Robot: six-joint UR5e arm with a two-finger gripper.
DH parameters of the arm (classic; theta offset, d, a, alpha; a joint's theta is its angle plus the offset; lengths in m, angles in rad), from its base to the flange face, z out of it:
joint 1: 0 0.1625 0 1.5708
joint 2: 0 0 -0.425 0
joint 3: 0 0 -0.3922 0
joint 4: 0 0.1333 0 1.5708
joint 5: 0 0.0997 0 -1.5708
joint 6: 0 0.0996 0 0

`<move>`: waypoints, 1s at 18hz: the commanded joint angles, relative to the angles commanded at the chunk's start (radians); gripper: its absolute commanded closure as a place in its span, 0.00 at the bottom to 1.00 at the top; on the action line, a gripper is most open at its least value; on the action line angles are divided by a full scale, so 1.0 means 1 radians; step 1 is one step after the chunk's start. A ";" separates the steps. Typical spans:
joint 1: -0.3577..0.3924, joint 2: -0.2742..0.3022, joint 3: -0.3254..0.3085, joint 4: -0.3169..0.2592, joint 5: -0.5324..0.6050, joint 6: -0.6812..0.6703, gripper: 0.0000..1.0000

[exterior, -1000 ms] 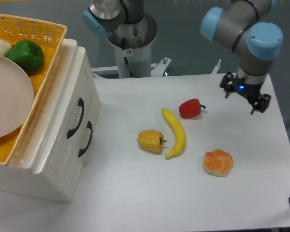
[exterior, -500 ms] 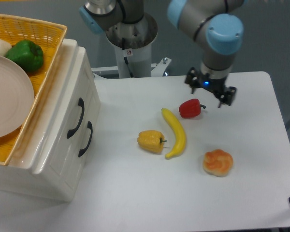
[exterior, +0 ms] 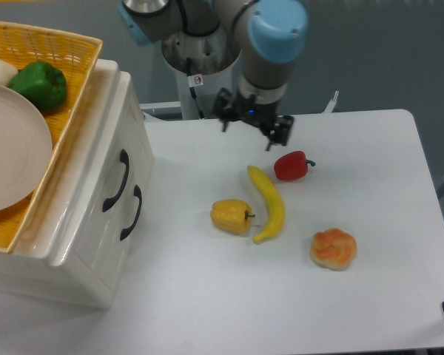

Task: Slide open the top white drawer
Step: 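Move the gripper across the table toward the white cabinet's upper drawer handle, then lower the gripper onto the black handle of the upper drawer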

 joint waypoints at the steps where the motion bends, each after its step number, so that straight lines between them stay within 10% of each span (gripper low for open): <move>1: -0.023 -0.006 0.003 0.002 -0.002 -0.029 0.00; 18: -0.085 -0.091 0.052 0.086 -0.144 -0.264 0.00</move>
